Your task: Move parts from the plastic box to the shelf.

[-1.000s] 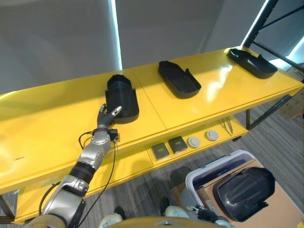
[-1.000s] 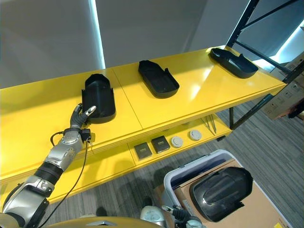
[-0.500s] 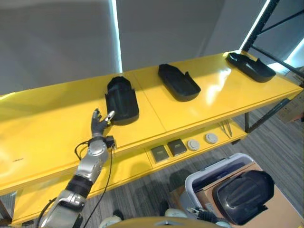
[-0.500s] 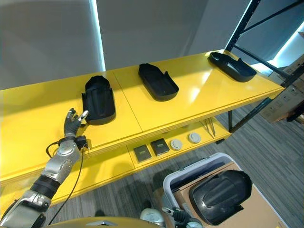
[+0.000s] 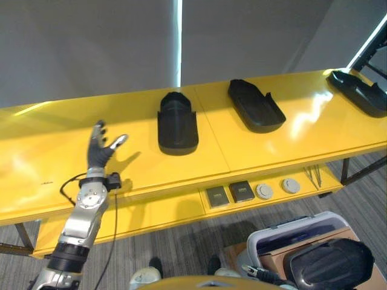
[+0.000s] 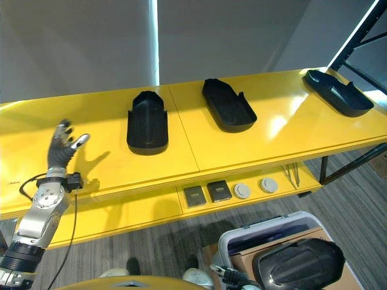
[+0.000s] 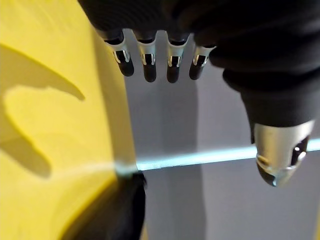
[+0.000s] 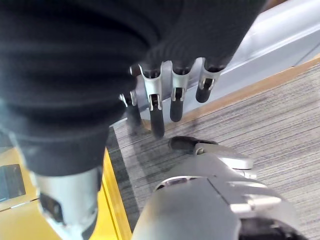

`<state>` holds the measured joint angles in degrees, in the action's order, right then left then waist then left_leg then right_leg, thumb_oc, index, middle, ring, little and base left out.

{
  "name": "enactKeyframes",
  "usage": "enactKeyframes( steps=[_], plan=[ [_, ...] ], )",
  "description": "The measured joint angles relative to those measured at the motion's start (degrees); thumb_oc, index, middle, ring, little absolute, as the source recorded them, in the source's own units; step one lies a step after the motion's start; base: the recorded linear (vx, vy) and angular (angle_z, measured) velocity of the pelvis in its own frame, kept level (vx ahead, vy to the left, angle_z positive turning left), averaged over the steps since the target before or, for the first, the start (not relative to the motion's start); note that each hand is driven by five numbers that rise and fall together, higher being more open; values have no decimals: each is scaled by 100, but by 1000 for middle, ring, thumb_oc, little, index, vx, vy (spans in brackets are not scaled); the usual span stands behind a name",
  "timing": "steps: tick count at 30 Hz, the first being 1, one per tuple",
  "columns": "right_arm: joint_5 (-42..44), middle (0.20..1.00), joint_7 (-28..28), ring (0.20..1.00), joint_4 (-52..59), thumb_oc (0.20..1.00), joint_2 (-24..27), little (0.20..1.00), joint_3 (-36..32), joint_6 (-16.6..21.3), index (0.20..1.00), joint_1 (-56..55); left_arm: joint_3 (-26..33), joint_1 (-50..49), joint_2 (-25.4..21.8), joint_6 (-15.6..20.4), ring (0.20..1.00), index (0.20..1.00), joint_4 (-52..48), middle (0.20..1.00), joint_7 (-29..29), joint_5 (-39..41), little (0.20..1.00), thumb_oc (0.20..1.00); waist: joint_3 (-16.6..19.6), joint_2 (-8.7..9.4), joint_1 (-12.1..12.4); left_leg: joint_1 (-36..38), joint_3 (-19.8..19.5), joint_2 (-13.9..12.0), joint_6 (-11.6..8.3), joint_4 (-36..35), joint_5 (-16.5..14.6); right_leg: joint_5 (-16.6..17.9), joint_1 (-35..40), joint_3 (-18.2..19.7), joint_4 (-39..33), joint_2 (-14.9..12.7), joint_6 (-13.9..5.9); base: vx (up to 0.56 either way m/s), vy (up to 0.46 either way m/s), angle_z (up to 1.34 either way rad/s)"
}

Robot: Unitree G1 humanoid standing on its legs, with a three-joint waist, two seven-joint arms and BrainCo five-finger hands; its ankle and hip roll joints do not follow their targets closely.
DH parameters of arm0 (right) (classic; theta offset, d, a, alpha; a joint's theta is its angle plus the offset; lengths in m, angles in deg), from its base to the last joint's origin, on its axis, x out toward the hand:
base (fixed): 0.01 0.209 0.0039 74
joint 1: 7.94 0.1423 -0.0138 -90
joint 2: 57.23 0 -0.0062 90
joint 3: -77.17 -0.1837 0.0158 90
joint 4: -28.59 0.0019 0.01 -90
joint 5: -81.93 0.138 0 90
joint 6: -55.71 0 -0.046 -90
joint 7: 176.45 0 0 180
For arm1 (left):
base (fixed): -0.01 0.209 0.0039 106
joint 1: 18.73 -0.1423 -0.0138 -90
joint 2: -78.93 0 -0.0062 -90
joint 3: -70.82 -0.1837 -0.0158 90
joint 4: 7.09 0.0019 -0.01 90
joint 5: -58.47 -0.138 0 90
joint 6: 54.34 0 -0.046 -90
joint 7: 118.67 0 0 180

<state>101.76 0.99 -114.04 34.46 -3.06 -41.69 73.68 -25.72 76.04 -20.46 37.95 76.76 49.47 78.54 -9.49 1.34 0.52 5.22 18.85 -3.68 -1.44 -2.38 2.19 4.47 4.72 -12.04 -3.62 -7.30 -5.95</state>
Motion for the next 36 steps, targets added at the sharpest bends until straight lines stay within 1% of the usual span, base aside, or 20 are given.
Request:
enactKeyframes(
  steps=[3,5,6,7,8,9,13,18,20,26,28,32,33,34,36],
  plan=[
    [-1,1000,-2,1000,-5,1000,1,1000,-97,34,1000,15,-543,0,-56,74,1000,1000,-496,1000,1219,469,1000,1000,-32,-66,-39,19,2,24,0,-26,3,36,14,-1,-37,-10,-11,-3,25,-1],
    [-1,1000,-6,1000,-8,1000,3,1000,-99,92,1000,36,-868,-3,-73,33,1000,1000,-625,1000,1910,818,1000,1000,-49,-108,-77,52,19,36,-6,-76,30,51,19,6,-69,-9,-15,6,47,-6],
    [-6,1000,-23,1000,-13,1000,13,1000,-99,98,1000,83,-1119,-4,-107,-20,1000,1000,-660,1000,2473,995,1000,1000,-70,-142,-129,76,50,37,-6,-87,31,55,17,30,-85,-7,-19,2,43,-12],
    [-9,1000,-48,1000,-13,1000,26,1000,-100,102,1000,103,-1220,-5,-131,-62,1000,1000,-663,1000,2712,1075,1000,1000,-73,-164,-146,86,81,37,-7,-87,31,57,18,53,-87,-6,-20,4,43,-18],
    [-75,1000,-81,1000,-10,1000,64,1000,-99,105,1000,133,-1268,-19,-134,-155,432,432,-653,432,3104,1248,432,432,-78,-200,-215,93,134,36,-9,-89,28,60,10,81,-101,-5,-27,8,29,-15],
    [-140,1000,-101,1000,-11,1000,96,1000,-99,108,1000,135,-1273,-19,-143,-189,200,200,-653,200,3258,1366,200,200,-82,-223,-246,96,148,36,-9,-89,28,61,7,96,-101,-5,-29,8,24,-11],
    [-228,1000,-128,1000,-112,1000,144,1000,-102,122,1000,100,-1274,-86,-193,-232,200,200,-659,200,3631,1729,200,200,-51,-287,-284,118,166,34,-16,-95,21,60,12,136,-101,3,-33,13,16,-3],
    [-231,1000,-202,1000,-245,1000,143,1000,-146,183,1000,44,-1253,-435,-309,-273,200,200,-654,200,3625,1814,200,200,-42,-301,-261,130,173,33,-35,-93,0,47,9,158,-120,3,-60,2,4,-1],
    [-231,1000,-223,1000,-238,1000,144,1000,-182,219,1000,3,-1204,-554,-334,-368,200,200,-653,200,3614,1813,200,200,-40,-300,-241,133,172,33,-74,-91,-33,45,6,162,-126,1,-56,0,0,0],
    [-231,1000,-226,1000,-229,1000,146,1000,-196,221,1000,-7,-1146,-604,-341,-459,200,200,-531,200,3585,1576,200,200,10,-307,-241,81,185,34,-41,-81,-67,53,-56,181,-114,-4,-56,5,2,-1],
    [-231,1000,-227,1000,-217,1000,151,1000,-193,216,1000,-8,-1162,-600,-335,-511,200,200,-320,200,3535,1579,200,200,38,-309,-262,91,194,36,0,-79,-21,62,-53,186,-99,-4,-62,38,3,-3],
    [-231,1000,-246,1000,-181,1000,152,1000,-191,214,1000,-9,-1177,-567,-316,-589,200,200,305,200,3186,1578,200,200,87,-300,-356,96,223,36,-15,-80,-11,68,-61,211,-95,-1,-55,42,-10,-3],
    [-236,1000,-245,1000,-183,1000,152,1000,-179,215,1000,-21,-1219,-516,-281,-584,200,200,439,200,3086,1580,200,200,93,-289,-395,97,233,35,-16,-80,-12,64,-68,218,-89,0,-59,26,-18,-3],
    [-237,1000,-246,1000,-180,1000,152,1000,-130,210,1000,-28,-1291,-363,-156,-591,200,200,779,200,2959,1579,200,200,109,-272,-393,107,240,35,-15,-77,-12,66,-65,227,-85,0,-58,24,-18,-4],
    [-244,1000,-245,1000,-162,1000,154,1000,-97,212,1000,-34,-1391,-204,-48,-560,200,200,914,200,2846,1579,200,200,120,-245,-402,110,255,34,-15,-75,-11,66,-69,242,-82,1,-60,21,-19,-4]
  ],
)
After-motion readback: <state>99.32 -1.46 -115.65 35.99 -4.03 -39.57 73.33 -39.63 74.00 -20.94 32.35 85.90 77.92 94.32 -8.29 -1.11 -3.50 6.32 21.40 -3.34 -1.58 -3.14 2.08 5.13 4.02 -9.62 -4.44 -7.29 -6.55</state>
